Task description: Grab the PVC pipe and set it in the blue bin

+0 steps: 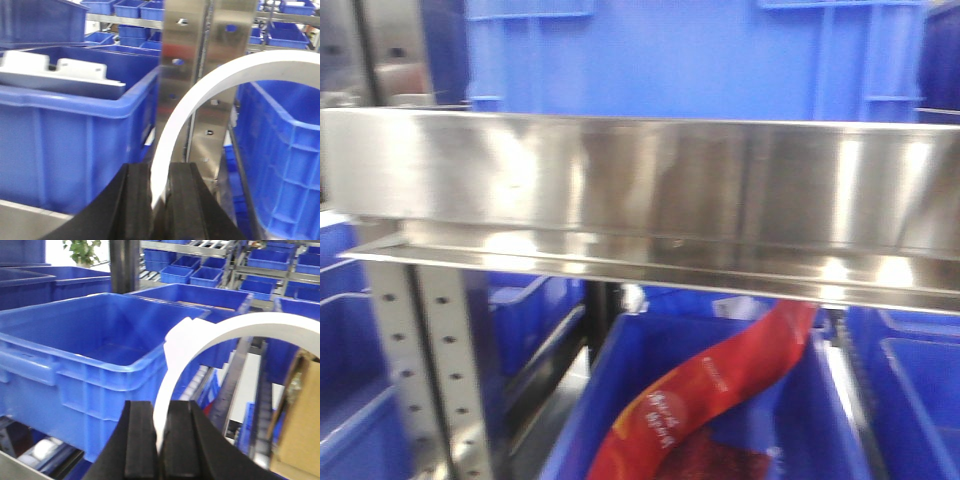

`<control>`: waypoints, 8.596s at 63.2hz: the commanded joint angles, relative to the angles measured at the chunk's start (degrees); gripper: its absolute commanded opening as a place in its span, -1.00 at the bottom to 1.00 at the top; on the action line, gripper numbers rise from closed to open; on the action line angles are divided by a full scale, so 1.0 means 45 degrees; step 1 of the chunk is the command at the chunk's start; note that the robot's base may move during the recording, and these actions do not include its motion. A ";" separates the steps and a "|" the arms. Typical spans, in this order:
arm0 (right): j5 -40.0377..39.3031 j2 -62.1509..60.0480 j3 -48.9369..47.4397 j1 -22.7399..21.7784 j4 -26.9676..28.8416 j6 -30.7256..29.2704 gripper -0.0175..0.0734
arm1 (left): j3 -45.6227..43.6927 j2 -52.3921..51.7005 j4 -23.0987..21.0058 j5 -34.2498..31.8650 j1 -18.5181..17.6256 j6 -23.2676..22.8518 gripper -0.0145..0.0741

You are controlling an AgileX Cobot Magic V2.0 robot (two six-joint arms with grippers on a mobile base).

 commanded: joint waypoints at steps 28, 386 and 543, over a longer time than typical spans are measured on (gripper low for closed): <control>-0.0197 -0.0069 -0.0031 -0.0007 0.0029 -0.0002 -0.99 | -0.0040 -0.0065 -0.0125 -0.0303 0.0035 -0.0029 -0.92; -0.4946 1.1065 -0.5141 0.3533 0.6396 -0.6143 -0.99 | -0.7317 1.2207 0.2754 -0.8224 -0.6528 -0.0029 -0.92; -0.5930 1.2201 -0.5160 0.4204 0.6403 -0.6172 -0.08 | -0.7536 1.3446 0.2664 -0.9217 -0.6145 -0.0029 -0.29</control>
